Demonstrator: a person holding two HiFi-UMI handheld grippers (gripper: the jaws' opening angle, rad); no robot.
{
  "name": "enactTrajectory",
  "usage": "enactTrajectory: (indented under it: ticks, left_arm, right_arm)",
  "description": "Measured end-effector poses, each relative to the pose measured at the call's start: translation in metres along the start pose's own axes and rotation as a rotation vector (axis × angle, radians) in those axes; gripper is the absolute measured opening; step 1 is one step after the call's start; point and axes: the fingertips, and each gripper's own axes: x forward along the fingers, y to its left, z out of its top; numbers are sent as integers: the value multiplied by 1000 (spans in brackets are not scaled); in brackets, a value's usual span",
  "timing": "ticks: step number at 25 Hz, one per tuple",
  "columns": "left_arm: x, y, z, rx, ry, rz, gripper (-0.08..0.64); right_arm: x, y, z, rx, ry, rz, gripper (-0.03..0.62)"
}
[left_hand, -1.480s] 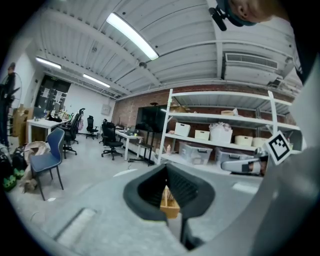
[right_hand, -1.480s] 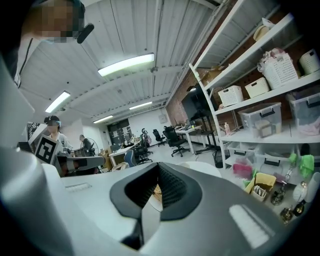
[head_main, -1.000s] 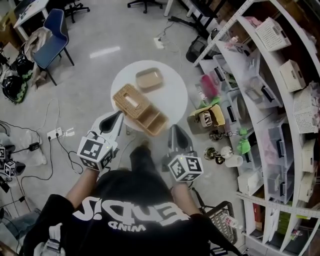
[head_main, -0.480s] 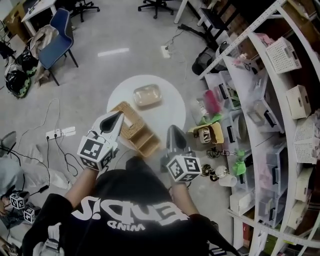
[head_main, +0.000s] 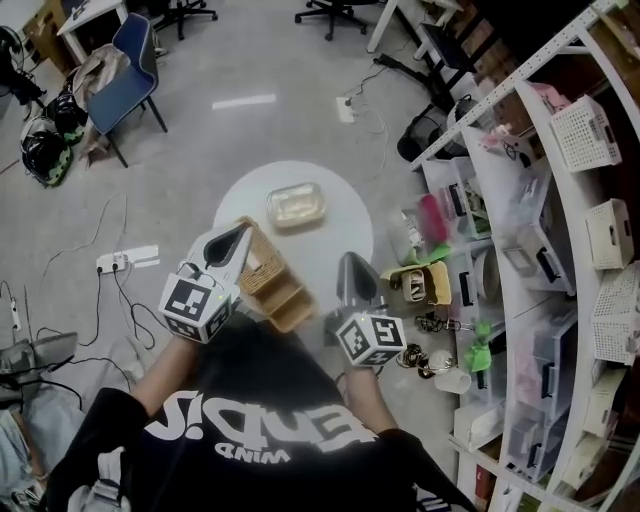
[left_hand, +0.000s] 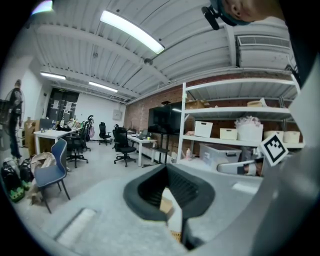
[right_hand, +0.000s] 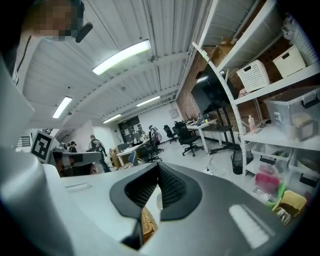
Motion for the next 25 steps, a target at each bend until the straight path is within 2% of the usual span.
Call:
enactTrajectory:
  ticks: [7, 19, 25]
  left_arm:
    - [20, 14, 10, 5, -3, -46, 2]
    - [61, 32, 19, 33, 15, -222, 2]
    - [75, 34, 19, 35, 13, -263, 2]
  right_arm:
    - [17, 7, 5, -15, -2, -23, 0]
    - [36, 6, 25, -22, -80, -175, 2]
    - [41, 4, 23, -16, -79, -196, 41]
